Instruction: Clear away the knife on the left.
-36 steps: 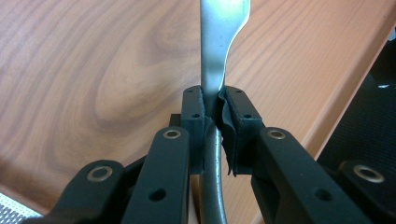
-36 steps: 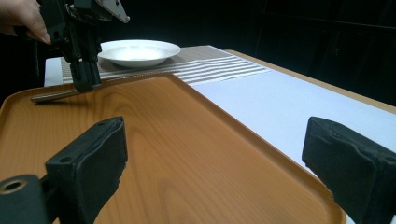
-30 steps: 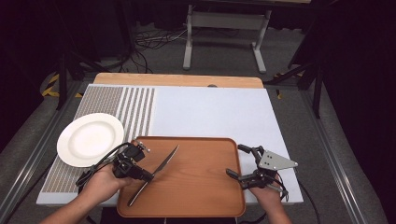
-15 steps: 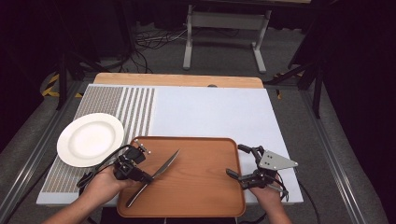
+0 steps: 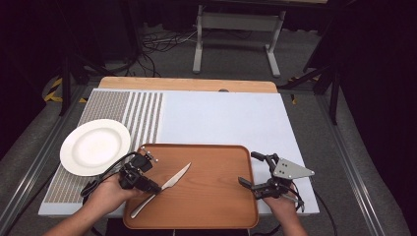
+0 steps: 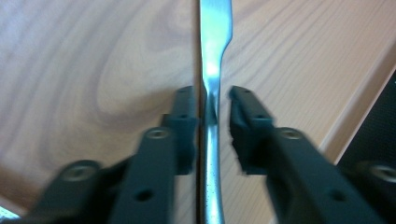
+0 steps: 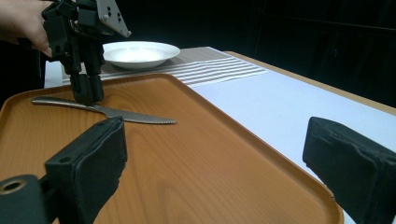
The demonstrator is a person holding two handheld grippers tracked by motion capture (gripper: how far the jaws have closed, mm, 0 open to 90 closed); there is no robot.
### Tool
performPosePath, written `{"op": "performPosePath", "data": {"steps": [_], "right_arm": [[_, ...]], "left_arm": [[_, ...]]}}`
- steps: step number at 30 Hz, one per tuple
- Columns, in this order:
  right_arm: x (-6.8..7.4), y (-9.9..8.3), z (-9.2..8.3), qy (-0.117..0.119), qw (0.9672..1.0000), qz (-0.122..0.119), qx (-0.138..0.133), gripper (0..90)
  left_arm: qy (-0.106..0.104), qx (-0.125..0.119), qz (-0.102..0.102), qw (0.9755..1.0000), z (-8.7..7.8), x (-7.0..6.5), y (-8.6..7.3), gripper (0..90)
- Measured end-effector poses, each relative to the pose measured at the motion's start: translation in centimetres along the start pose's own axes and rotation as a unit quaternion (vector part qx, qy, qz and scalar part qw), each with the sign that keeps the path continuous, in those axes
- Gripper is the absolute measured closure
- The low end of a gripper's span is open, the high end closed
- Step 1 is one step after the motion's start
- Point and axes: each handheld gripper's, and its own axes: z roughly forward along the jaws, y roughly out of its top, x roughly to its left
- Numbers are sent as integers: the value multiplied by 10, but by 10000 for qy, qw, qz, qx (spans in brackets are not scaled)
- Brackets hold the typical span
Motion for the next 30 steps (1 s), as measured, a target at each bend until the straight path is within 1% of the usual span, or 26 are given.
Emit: {"op": "performPosePath", "data": {"steps": [1, 2, 3, 4, 5, 6, 7, 8, 9, 11, 12, 13, 14, 15, 16, 17, 18, 19, 20, 21, 22, 23, 24, 25, 29, 30], "right_arm": [[0, 0, 0, -1, 10000, 0, 0, 70], [0, 0, 0, -1, 10000, 0, 0, 70], [0, 0, 0, -6, 10000, 0, -4, 70], [0, 0, 0, -6, 10000, 11, -14, 70], [0, 0, 0, -9, 10000, 16, -18, 70], [0, 0, 0, -9, 10000, 15, -19, 70], [0, 0, 0, -5, 10000, 13, -22, 70], [0, 0, 0, -3, 10000, 19, -24, 69], [0, 0, 0, -5, 10000, 18, -24, 69], [0, 0, 0, 1, 10000, 15, -24, 69], [0, 0, 0, 7, 10000, 11, -28, 69], [0, 0, 0, 7, 10000, 9, -30, 69], [0, 0, 0, 9, 10000, 9, -29, 69], [0, 0, 0, 9, 10000, 14, -31, 69], [0, 0, 0, 9, 10000, 22, -33, 69], [0, 0, 0, 9, 10000, 22, -33, 69], [0, 0, 0, 13, 10000, 22, -34, 68], [0, 0, 0, 14, 10000, 13, -34, 68], [0, 0, 0, 17, 10000, -4, -27, 69], [0, 0, 0, 17, 10000, -4, -27, 69], [0, 0, 0, 21, 10000, -10, -24, 68], [0, 0, 0, 29, 10000, -13, -21, 68], [0, 0, 0, 30, 10000, -14, -12, 68], [0, 0, 0, 30, 10000, -18, -12, 68], [0, 0, 1, 30, 10000, -23, -11, 68], [0, 0, 1, 33, 10000, -21, -9, 68]], "left_arm": [[-4, -44, 62, 10000, -1, -1, 0, 643], [-4, -44, 62, 10000, -1, -1, 0, 603], [-11, -168, 209, 9996, -2, -2, 0, 603], [46, -287, 412, 9987, -3, -4, 0, 519], [138, -370, 639, 9972, -3, -6, 0, 457], [371, -521, 1144, 9914, -3, -10, -1, 407], [375, -511, 1271, 9899, -4, -12, -1, 341], [343, -507, 1270, 9900, -4, -13, -1, 340], [303, -588, 1327, 9889, -4, -14, 0, 323], [317, -667, 1451, 9867, -5, -17, 0, 286], [330, -722, 1538, 9849, -6, -17, 1, 281], [333, -846, 1675, 9817, -7, -20, 2, 283], [332, -812, 1778, 9801, -8, -22, 2, 311], [310, -771, 1931, 9777, -8, -25, 2, 371], [310, -771, 1931, 9777, -8, -25, 2, 409], [417, -726, 2113, 9738, -7, -27, 2, 409], [490, -668, 2267, 9704, -5, -30, 2, 442], [504, -625, 2388, 9677, -4, -32, 3, 537], [517, -536, 2552, 9640, 0, -35, 4, 645], [517, -536, 2552, 9640, 0, -35, 4, 706], [552, -464, 2687, 9605, 3, -36, 5, 706], [552, -464, 2687, 9605, 3, -36, 5, 824], [529, -400, 2747, 9592, 5, -36, 5, 899], [524, -393, 2763, 9588, 5, -36, 6, 898], [607, -297, 2903, 9546, 11, -35, 9, 899], [602, -288, 2914, 9543, 13, -35, 9, 899]]}}
